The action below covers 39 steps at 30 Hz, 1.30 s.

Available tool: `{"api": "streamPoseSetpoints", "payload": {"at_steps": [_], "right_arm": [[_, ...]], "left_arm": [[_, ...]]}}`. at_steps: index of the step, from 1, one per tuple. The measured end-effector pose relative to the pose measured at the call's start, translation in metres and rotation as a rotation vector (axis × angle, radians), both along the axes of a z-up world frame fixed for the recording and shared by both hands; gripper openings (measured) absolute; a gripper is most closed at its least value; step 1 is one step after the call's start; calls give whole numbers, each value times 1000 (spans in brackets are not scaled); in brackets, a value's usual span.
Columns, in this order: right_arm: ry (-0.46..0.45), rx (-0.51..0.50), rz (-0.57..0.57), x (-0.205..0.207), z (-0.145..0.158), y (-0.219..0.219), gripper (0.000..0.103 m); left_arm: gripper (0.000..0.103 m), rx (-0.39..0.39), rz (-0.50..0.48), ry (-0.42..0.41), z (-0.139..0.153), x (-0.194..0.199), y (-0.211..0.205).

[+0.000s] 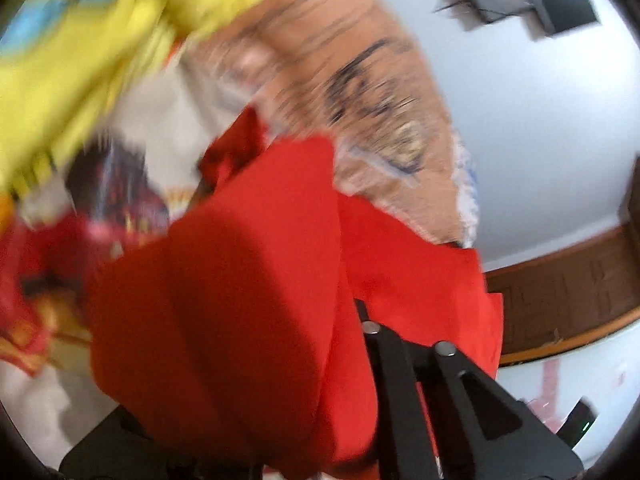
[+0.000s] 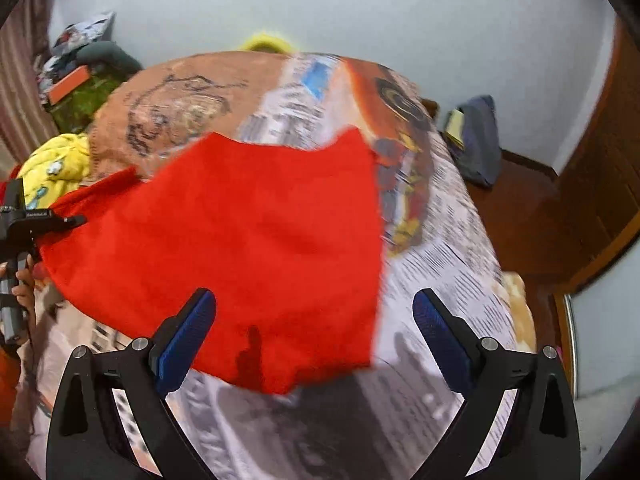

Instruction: Fold large clothes

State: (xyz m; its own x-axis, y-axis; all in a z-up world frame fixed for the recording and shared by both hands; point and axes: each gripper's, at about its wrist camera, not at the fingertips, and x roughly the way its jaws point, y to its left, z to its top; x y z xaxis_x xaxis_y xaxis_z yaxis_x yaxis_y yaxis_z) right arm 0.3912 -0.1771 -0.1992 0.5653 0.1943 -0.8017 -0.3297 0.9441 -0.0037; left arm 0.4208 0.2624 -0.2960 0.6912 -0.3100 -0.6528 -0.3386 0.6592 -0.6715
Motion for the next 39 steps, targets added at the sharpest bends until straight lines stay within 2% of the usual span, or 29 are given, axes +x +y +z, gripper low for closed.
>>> {"api": "streamPoseSetpoints", "payload": {"at_steps": [3,7,9,14,17,19,24,31,36,39], "right_arm": [[-9,23,62,5,5,31,98],[-7,35,167,13,2,86,98],[10,29,206,16,-4,109,98],[106,16,307,16,-36,163,98],[153,28,333,11,-55,181,98],[159,49,340,7,-62,187,103],[148,20,358,3,-60,190,103],[142,69,285,8,-43,146,103],[112,46,210,11,-33,102,103],[96,38,161,11,-27,70,103]], "left_arm": [[2,48,-4,-84,38,-13,3],[2,28,-2,-164,74,-21,4],[2,49,3,-185,86,-22,0],[2,171,17,-204,107,-27,-20],[2,205,45,-193,109,-35,-21],[2,216,67,-182,108,-36,-22],[2,174,88,-135,100,-28,-20],[2,143,61,-119,112,0,-49],[1,210,-18,-147,142,38,-109],[1,230,-114,-197,162,59,-161]]}}
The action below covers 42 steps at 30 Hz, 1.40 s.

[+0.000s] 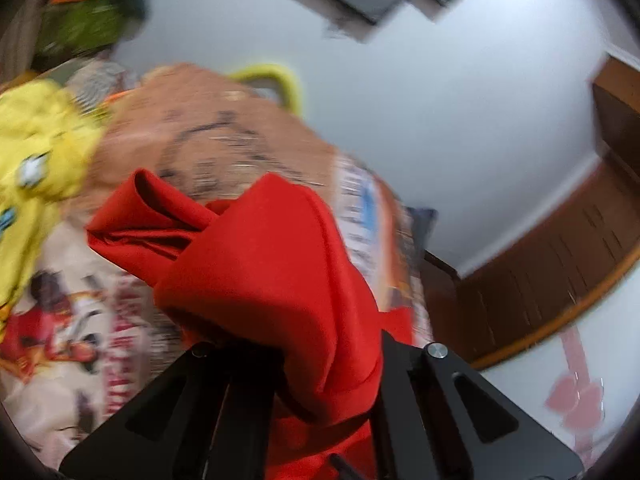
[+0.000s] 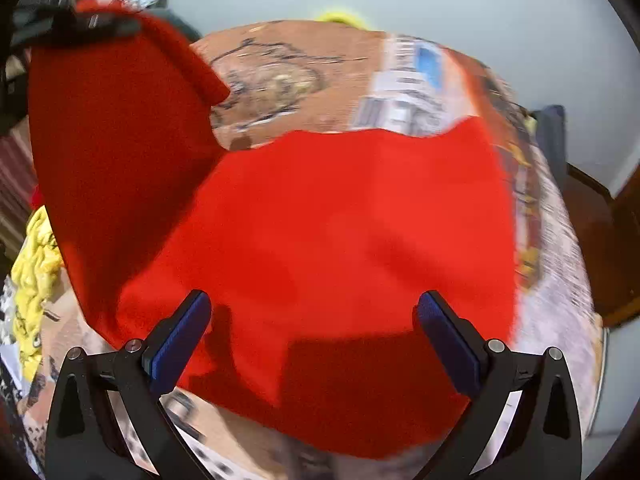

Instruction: Fold large clothes

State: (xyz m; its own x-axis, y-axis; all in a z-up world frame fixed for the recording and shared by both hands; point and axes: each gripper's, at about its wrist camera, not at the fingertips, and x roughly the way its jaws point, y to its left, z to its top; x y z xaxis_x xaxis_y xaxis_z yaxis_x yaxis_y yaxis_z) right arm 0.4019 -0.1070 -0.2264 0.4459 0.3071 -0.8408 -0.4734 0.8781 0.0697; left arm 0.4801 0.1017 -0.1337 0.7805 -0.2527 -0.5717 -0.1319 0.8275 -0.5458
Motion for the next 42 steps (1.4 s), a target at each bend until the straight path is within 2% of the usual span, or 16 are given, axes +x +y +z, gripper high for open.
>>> {"api": "streamPoseSetpoints", "payload": {"at_steps": [4,7,11,15,18,21,23,25,26,28,30,32,35,38,40,42], "right_arm": [[-27,8,-90,-4,9,-50,103],[-27,11,-164,-7,12,-86,103],[-2,4,-242,-12,8,-126,103],[37,-25,-293,-20,-6,-157,103],[63,-43,-322,-29,-15,-176,103],[76,-38,-342,-39,-18,-190,103],[77,-29,-353,-41,-17,-197,103],[76,-9,-360,-43,-11,-200,103],[73,0,-362,-42,-8,-199,103],[52,27,-359,-44,3,-199,103],[28,47,-350,-46,11,-197,103],[3,67,-334,-46,22,-193,103],[-23,98,-309,-43,35,-182,103],[-35,136,-277,-37,41,-167,103],[-22,153,-256,-28,36,-152,103],[2,160,-235,-21,26,-138,103]], "left_arm": [[1,131,-176,-76,10,9,-89],[1,231,-344,-93,-9,5,-156],[2,304,-548,2,-57,-3,-213],[1,330,-623,171,-117,-2,-230],[2,325,-630,229,-139,-3,-226],[2,324,-654,216,-137,-12,-223],[4,367,-669,209,-132,-18,-226],[23,404,-694,206,-127,-28,-230],[29,405,-715,211,-124,-34,-230],[54,391,-737,206,-114,-52,-230],[65,403,-722,185,-105,-62,-217],[66,429,-714,146,-90,-75,-204],[69,523,-656,107,-74,-89,-183],[83,634,-544,76,-67,-87,-158],[86,666,-466,95,-72,-76,-137],[86,637,-433,153,-84,-64,-116]]}}
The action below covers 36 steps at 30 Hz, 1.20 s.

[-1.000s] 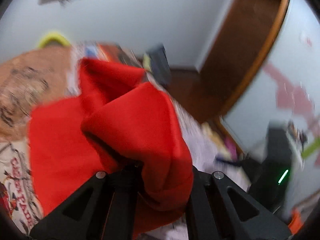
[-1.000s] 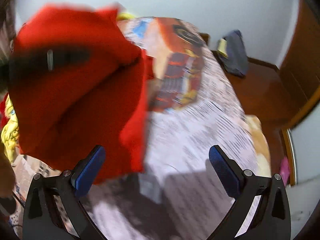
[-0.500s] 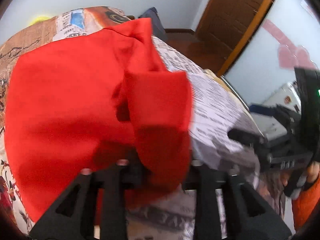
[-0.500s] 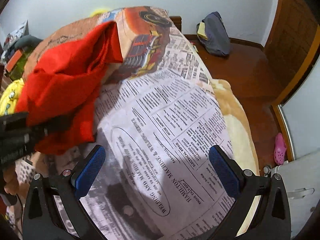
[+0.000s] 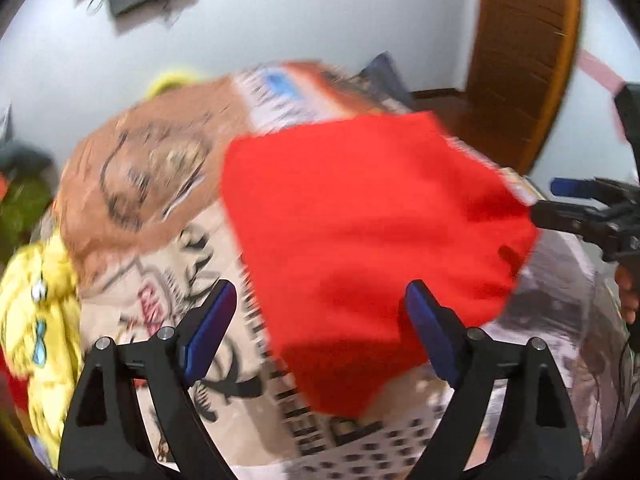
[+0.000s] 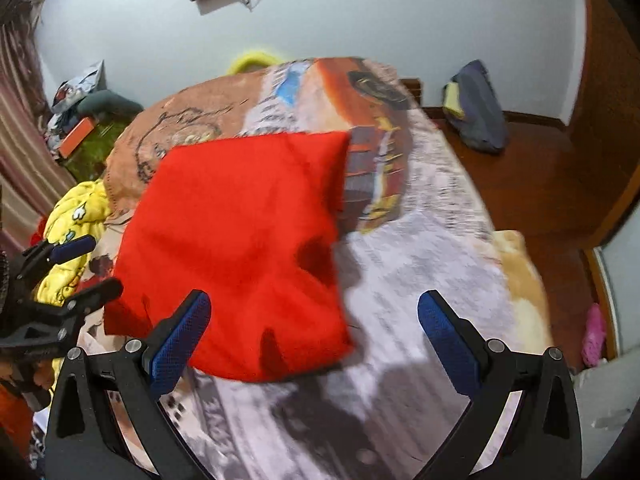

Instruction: Fold large clothes

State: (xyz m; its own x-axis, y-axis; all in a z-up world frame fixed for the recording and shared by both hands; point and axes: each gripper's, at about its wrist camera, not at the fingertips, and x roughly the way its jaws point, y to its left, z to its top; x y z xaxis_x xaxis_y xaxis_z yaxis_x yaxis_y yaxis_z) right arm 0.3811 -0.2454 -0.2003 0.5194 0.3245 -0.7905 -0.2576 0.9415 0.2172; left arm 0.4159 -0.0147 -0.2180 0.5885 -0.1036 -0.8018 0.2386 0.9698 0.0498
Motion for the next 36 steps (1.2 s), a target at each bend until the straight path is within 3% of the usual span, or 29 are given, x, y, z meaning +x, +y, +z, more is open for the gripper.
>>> {"api": "streamPoseSetpoints", "payload": {"at_steps": [3,9,14,19,25,29,36], "right_arm": [[61,-8,28,11,-21,18,103],[147,-139,38,14,-64,20,103],[164,-126,54,0,-65,-5,103],[130,-154,52,-6,-46,-16,103],[47,-109,56,-7,-20,-17,103],[15,-83,73,3,-13,-6,103],[56,14,123,30,-24,16,103]], "left_arm": [[86,-56,39,101,-28,7,25],[90,-44,44,99,-55,-8,42],[90,-32,23,112,-58,-19,45],[90,-60,17,118,-42,-25,55],[90,27,37,13,-6,-29,61],[90,-51,82,-7,14,-13,72],[90,-197,102,23,9,28,80]]}}
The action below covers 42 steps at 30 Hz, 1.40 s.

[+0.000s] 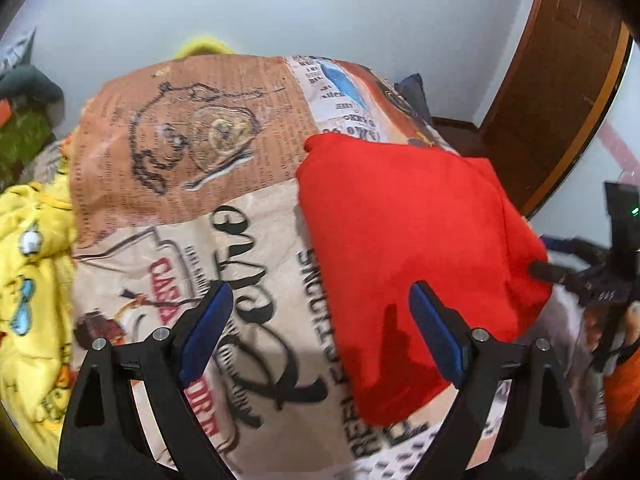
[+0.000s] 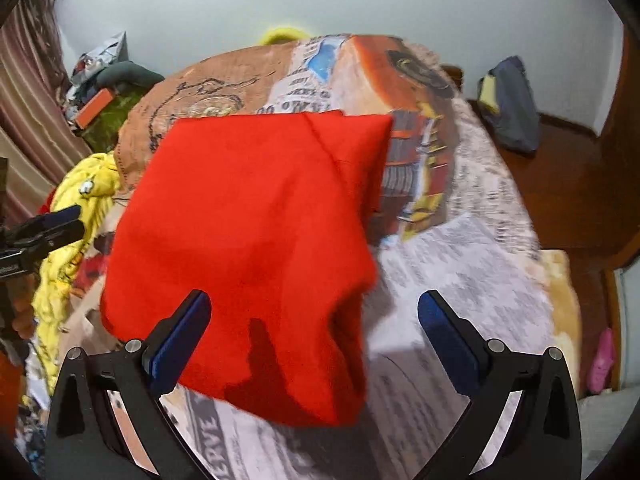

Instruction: Fold large clothes

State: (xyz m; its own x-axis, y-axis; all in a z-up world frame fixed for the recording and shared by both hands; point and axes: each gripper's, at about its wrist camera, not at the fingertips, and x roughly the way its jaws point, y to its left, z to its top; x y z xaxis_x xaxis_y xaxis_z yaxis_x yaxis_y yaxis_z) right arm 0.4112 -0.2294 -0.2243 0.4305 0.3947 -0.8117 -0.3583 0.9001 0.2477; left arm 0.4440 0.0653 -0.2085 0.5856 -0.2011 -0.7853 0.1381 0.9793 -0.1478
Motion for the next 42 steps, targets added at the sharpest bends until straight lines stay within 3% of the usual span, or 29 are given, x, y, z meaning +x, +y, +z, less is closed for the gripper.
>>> {"api": "streamPoseSetpoints", "payload": {"at_steps": [9,15,20,26,31,34,37,42], "right_arm": [[209,195,-19,43,-41,-4,103],[259,287,-4,56,-49,-5,102],[268,341,52,59,-47,9,95],[266,334,59,63,-49,20,78],[274,361,64,59,-45,13,46],[264,362,75,56,-38,15,36],[240,331,78,51,-28,24,32],[207,287,79,45,-10,41,29]], "left_arm": [[90,-233,-30,164,-48,48,-14],[92,-397,-19,250,-75,70,-11],[93,-501,-3,298,-90,83,-11],[93,-526,11,293,-93,88,-15],[71,-511,-4,251,-87,80,-16],[55,-471,-19,217,-75,75,-20],[40,-396,-49,169,-54,68,-32],[36,-366,-67,115,-20,56,-30]]}}
